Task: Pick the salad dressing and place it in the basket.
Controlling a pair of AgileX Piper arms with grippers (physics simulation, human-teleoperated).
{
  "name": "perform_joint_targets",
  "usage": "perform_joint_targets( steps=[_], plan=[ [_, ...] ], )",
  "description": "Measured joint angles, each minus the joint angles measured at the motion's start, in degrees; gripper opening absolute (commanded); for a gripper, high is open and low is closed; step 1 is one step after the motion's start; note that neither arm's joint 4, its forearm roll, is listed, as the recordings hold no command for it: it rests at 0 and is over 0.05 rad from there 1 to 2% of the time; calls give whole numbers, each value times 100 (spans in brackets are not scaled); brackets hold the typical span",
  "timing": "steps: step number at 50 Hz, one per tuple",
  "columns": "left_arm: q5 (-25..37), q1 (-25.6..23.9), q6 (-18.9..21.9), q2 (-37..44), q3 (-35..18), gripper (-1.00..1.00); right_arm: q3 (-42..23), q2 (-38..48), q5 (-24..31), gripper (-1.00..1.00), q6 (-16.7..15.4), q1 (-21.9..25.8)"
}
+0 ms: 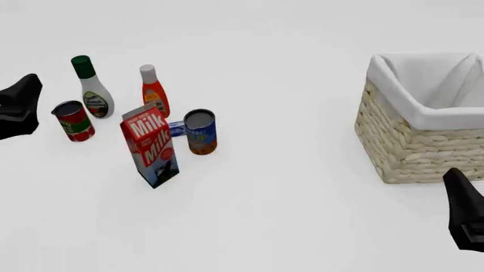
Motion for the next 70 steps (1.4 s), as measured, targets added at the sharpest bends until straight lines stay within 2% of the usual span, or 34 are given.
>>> perform_joint_targets(
  steps=[28,48,70],
  plan=[
    [125,241,-64,2895,-2420,100,-9,-54,85,100,-2,101],
    [769,587,-24,4730,-4396,100,-7,-55,112,100,5,101],
    [1555,760,-131,6179,-6043,100,-3,-10,103,100,16,197]
  ],
)
